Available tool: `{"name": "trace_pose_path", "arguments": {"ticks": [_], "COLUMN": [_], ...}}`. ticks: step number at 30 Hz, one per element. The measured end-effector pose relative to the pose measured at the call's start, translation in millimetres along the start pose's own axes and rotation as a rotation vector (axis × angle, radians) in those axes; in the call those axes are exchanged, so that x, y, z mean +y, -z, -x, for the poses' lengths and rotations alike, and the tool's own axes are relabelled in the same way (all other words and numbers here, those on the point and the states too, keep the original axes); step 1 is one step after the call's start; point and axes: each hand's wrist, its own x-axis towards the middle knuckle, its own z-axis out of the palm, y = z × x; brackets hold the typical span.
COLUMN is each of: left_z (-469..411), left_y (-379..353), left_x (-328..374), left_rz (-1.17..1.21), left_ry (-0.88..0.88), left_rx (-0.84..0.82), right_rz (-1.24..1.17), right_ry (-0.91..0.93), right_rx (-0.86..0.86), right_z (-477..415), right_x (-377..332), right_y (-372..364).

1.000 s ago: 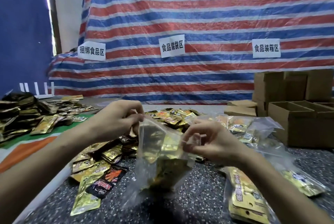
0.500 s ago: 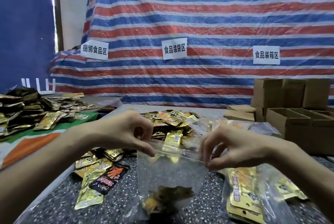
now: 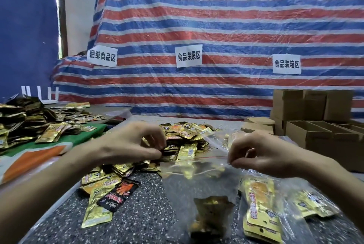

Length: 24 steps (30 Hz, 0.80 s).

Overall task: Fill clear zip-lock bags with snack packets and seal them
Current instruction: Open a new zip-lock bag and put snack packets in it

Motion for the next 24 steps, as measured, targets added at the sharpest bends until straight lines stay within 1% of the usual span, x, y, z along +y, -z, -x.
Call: {"name": "trace_pose_path", "arguments": {"ticks": [2, 3, 5, 6, 8, 10, 12, 13, 15, 17, 20, 22, 24], "left_z": [2.5, 3.5, 4.9, 5.5, 6.0, 5.4, 5.1, 5.6, 8.7, 12.6, 15.3, 15.8, 17.9], "left_y": [-16.2, -23.1, -31.6, -32.7, -32.9, -32.7, -33.2, -33.1, -35.8, -44.4, -53.4, -52.2, -47.7], "left_x": [0.8, 2.1, 2.4, 2.1, 2.1, 1.5, 1.8, 2.4, 5.4, 7.7, 10.2, 8.1, 5.1], "left_rz": [0.078, 0.091, 0.147, 0.198, 0.264, 0.249, 0.224, 0.216, 0.185, 0.153, 0.154, 0.196, 0.256], "left_ry": [0.105, 0.123, 0.072, 0.042, 0.004, -0.021, -0.040, -0.037, -0.021, -0.043, -0.123, -0.105, -0.087], "left_rx": [-0.127, -0.194, -0.285, -0.294, -0.227, -0.105, -0.030, -0.028, -0.094, -0.137, -0.054, 0.008, 0.021], "right_rz": [0.016, 0.022, 0.037, 0.044, 0.058, 0.063, 0.042, 0.028, 0.014, 0.015, -0.006, -0.040, -0.113], "right_ry": [-0.009, -0.014, -0.025, -0.029, -0.028, -0.029, -0.033, -0.035, -0.039, -0.035, -0.038, -0.049, -0.049], "right_rx": [0.052, 0.076, 0.108, 0.118, 0.135, 0.146, 0.149, 0.147, 0.148, 0.157, 0.176, 0.157, 0.098], "right_z": [0.3, 0.5, 0.7, 1.0, 2.5, 4.8, 7.4, 8.8, 10.7, 11.2, 9.9, 10.3, 14.4], "right_x": [1.4, 2.2, 4.3, 5.6, 7.7, 9.5, 10.2, 10.0, 9.0, 8.1, 7.4, 7.3, 7.2], "right_y": [-3.8, -5.2, -7.3, -8.4, -11.2, -11.9, -11.3, -11.1, -11.7, -13.2, -14.0, -11.5, -5.0]}}
